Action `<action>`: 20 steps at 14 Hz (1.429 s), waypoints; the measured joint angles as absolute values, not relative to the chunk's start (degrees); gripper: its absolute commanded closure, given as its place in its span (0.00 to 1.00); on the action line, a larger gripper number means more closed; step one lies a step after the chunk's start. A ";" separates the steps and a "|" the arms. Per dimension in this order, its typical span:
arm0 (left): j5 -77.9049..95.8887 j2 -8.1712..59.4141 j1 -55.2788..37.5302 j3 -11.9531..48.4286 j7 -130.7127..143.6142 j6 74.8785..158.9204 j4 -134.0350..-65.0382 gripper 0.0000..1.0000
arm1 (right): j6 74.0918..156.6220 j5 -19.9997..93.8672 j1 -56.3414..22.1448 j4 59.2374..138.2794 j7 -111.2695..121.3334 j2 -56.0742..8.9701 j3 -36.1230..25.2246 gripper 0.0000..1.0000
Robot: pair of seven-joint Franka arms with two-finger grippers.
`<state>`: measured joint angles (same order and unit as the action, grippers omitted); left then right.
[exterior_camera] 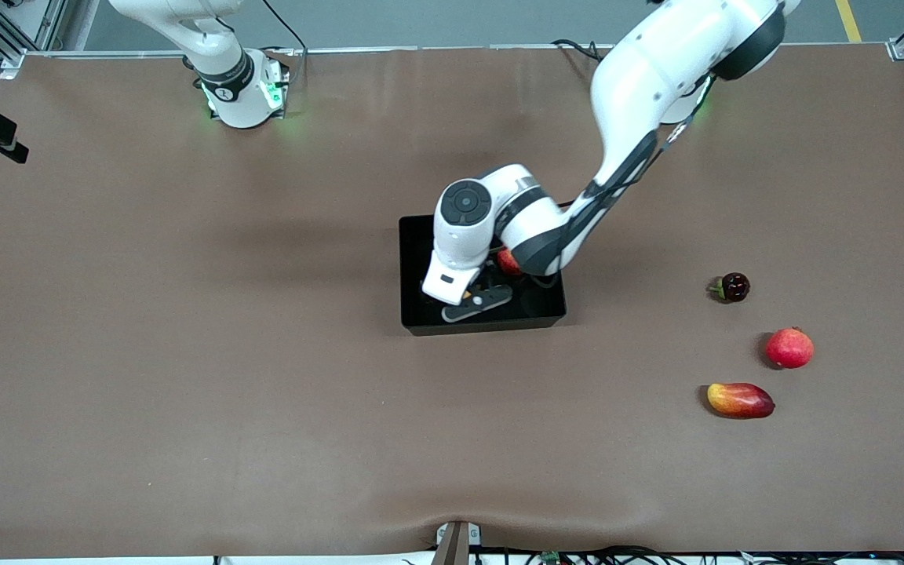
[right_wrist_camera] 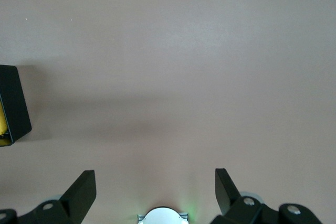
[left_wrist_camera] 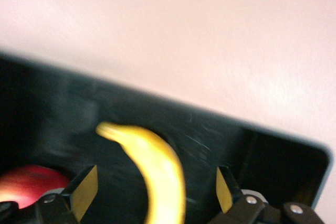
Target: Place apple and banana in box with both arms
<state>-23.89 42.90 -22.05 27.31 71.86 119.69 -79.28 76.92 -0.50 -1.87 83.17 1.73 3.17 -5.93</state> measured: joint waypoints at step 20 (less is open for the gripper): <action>-7.45 4.03 9.02 20.62 14.29 83.20 -80.89 0.00 | 76.62 -0.50 -1.50 83.20 1.73 3.16 -5.99 0.00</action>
<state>-7.45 4.03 9.02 20.62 14.29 83.20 -80.89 76.62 -0.50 -1.50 83.20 1.73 3.16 -5.99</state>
